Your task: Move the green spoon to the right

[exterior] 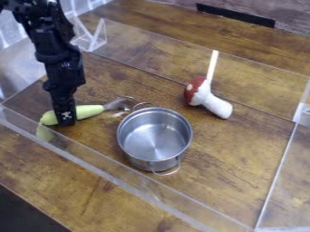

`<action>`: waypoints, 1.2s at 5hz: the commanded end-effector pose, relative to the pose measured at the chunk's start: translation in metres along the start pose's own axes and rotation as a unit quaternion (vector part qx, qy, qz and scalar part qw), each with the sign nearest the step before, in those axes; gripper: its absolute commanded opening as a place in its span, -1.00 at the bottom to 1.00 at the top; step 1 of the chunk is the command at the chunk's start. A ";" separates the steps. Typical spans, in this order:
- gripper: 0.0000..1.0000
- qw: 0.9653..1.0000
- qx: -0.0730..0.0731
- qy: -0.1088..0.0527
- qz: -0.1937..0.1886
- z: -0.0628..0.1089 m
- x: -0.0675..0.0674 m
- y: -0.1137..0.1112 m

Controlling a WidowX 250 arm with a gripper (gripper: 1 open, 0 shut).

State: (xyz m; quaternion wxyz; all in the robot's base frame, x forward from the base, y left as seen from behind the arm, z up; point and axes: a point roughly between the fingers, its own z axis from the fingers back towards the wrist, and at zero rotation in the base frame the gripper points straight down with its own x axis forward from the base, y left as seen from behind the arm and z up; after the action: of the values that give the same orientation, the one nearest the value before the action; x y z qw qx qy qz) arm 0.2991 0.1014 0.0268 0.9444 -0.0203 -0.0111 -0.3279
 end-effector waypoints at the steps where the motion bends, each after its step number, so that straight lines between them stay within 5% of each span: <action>1: -1.00 1.000 0.005 -0.025 -0.006 0.014 0.010 0.001; 4: -1.00 0.999 -0.019 -0.045 -0.022 0.015 0.017 -0.001; 6: -1.00 0.998 0.008 -0.053 0.017 0.051 0.030 0.005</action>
State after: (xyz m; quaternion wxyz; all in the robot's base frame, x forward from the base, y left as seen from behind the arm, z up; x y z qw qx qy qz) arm 0.3090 0.0925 0.0440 0.9526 -0.0626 -0.0168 -0.2973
